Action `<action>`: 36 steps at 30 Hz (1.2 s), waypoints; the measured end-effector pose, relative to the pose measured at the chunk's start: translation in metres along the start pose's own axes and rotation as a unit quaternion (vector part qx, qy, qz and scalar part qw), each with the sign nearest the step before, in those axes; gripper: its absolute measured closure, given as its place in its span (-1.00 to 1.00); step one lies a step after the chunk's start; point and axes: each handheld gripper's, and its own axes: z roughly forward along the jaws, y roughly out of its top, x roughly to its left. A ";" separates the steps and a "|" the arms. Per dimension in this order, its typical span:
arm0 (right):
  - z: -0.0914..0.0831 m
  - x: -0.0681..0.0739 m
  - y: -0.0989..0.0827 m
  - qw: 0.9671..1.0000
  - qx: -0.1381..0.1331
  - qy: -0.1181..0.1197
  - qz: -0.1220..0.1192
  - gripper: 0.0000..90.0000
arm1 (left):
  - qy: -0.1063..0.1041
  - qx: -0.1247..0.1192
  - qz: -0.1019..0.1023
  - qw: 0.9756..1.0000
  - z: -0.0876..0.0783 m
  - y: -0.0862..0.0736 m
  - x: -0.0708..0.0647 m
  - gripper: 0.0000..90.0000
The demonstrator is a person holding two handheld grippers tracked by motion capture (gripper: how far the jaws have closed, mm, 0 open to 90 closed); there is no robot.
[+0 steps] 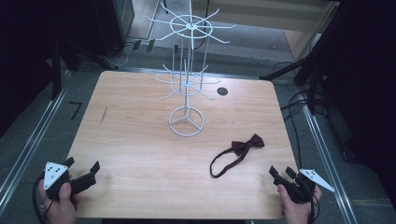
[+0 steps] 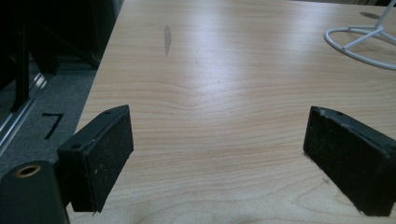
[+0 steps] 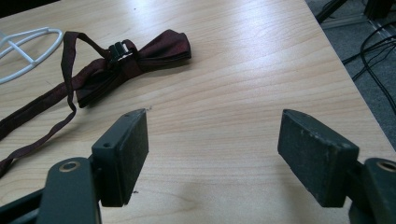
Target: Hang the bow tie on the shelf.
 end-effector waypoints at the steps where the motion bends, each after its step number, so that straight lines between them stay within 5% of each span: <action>1: 0.000 0.000 0.000 1.000 0.001 0.000 0.000 -0.45 | 0.001 0.000 0.000 1.000 0.000 0.000 0.000 -0.80; 5: 0.000 0.001 0.000 1.000 0.002 -0.003 -0.004 -0.41 | -0.001 -0.002 -0.003 1.000 -0.001 0.000 0.001 -0.80; 7: 0.000 0.001 0.000 1.000 0.001 0.007 -0.009 -0.24 | 0.000 -0.001 -0.003 1.000 0.000 0.000 0.001 -0.80; 19: -0.001 0.012 0.004 1.000 0.007 0.003 -0.025 -0.25 | 0.005 0.002 0.010 1.000 0.001 0.000 -0.003 -0.80; 36: 0.011 0.066 0.043 0.998 0.010 0.027 -0.059 -0.41 | 0.001 0.001 0.005 1.000 0.001 0.000 -0.001 -0.80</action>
